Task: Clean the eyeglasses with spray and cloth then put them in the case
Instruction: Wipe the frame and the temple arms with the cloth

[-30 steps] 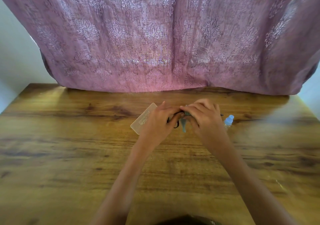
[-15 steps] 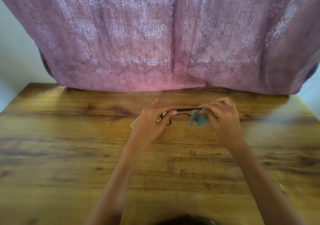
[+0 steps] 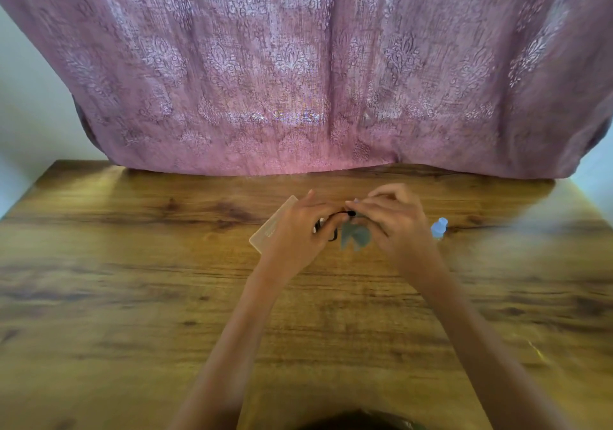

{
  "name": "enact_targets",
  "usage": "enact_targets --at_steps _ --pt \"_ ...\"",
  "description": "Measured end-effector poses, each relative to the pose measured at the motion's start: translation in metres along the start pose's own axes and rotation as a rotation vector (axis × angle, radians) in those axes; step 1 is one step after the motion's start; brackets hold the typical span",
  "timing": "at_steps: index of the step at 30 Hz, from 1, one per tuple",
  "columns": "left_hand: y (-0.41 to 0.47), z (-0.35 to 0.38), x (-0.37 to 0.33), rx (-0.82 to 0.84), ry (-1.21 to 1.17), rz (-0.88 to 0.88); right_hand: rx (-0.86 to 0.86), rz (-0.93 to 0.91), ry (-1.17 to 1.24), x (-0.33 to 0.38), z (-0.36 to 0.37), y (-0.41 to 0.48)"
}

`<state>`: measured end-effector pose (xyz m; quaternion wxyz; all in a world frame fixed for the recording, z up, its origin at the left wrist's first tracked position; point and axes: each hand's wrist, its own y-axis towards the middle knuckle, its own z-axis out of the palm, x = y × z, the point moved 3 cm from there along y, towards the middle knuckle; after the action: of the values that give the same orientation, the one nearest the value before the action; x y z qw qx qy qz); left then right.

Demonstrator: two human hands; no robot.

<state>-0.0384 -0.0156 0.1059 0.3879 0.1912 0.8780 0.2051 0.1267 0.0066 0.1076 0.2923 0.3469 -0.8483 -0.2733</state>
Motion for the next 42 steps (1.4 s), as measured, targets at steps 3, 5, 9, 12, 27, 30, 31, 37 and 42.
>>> enact_targets --at_steps 3,5,9,12,27,30,31,37,42 --pt "0.000 0.000 0.000 -0.012 -0.025 0.017 -0.006 -0.004 -0.017 0.001 0.001 0.001" --pt "-0.001 -0.003 0.002 -0.002 0.000 0.009 -0.027 0.023 -0.027 -0.005 -0.001 0.001" --pt "-0.004 -0.009 0.009 -0.017 0.033 -0.043 -0.043 0.104 -0.021 -0.019 -0.005 -0.002" --pt "-0.005 -0.013 0.009 -0.031 0.034 -0.052 -0.074 0.177 -0.010 -0.030 -0.009 -0.004" --pt "-0.006 -0.035 0.021 -0.188 -0.003 -0.185 -0.091 0.676 0.200 -0.061 -0.010 -0.030" --pt "-0.004 -0.034 0.021 -0.190 -0.047 -0.282 -0.044 0.693 0.330 -0.053 -0.006 -0.029" --pt "-0.002 -0.032 0.020 -0.180 -0.066 -0.313 -0.021 0.686 0.388 -0.048 -0.003 -0.028" --pt "0.008 -0.016 0.018 -0.142 -0.212 -0.508 0.033 0.631 0.669 -0.013 0.019 -0.016" --pt "0.014 -0.007 0.016 -0.160 -0.299 -0.553 0.008 0.602 0.727 0.000 0.027 -0.013"
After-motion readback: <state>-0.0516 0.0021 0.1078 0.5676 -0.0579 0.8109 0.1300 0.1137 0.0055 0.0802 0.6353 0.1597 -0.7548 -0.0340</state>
